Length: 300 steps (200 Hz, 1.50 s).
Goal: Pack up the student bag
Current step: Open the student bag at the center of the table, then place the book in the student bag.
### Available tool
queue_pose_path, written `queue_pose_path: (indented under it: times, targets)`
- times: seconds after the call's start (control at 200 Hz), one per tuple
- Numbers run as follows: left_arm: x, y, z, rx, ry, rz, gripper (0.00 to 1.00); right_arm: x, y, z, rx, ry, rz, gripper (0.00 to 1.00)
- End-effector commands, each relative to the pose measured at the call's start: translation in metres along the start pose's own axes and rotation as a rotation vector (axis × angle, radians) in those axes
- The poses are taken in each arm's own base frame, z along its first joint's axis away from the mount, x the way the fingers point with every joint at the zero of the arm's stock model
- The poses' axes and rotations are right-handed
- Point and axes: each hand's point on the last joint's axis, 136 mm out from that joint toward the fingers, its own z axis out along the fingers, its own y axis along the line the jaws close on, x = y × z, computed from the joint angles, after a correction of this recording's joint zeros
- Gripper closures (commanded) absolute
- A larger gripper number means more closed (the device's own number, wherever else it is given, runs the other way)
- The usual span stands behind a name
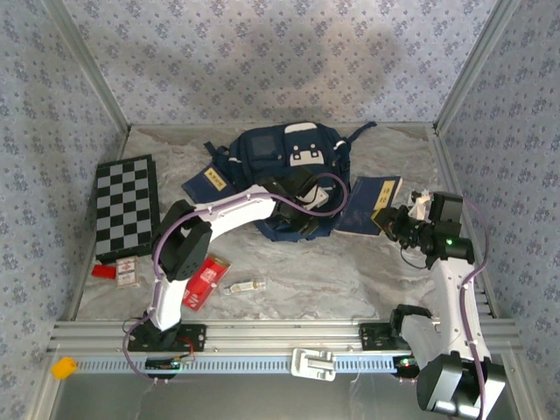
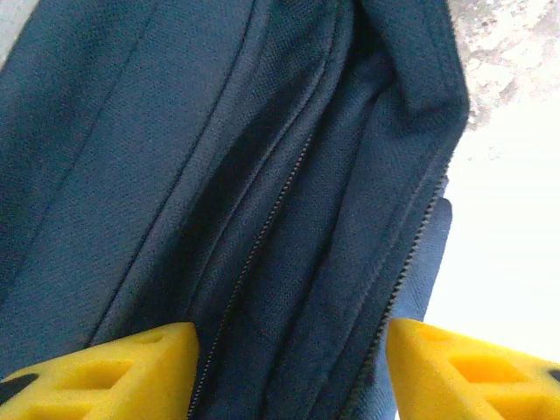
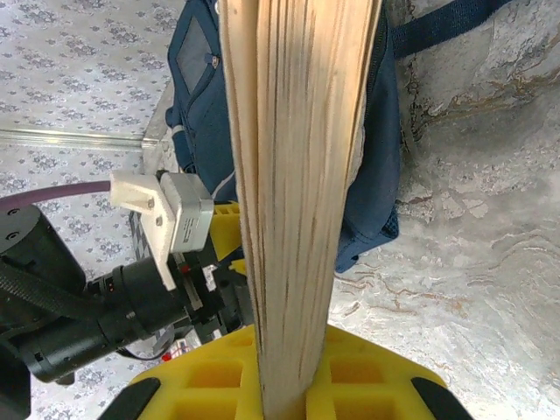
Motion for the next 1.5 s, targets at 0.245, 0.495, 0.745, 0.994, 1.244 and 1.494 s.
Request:
queue_pose_path:
  times: [0.245,0.495,0.745,0.994,1.244,1.494]
  targets:
    - [-0.017,0.009,0.001,-0.028,-0.039,0.036,0.75,0.001,0.005,-0.003,-0.042,0.003,-0.027,1.0]
    - [-0.036,0.005,-0.035,-0.009,-0.122,0.042,0.88,0.005,0.004,-0.004,-0.039,0.016,-0.046,1.0]
    - [-0.059,0.015,-0.079,-0.062,-0.215,0.031,1.0,0.012,0.002,-0.009,-0.007,0.039,-0.031,1.0]
    - [-0.102,0.031,-0.152,-0.152,-0.419,-0.008,1.0,0.033,-0.01,-0.002,0.065,0.102,-0.014,1.0]
    - [-0.138,0.039,-0.205,-0.205,-0.589,0.006,1.0,0.044,0.018,0.041,-0.047,0.141,-0.056,1.0]
    - [-0.151,0.03,-0.229,-0.161,-0.66,0.018,1.0,0.032,0.055,0.103,-0.115,0.137,-0.146,1.0]
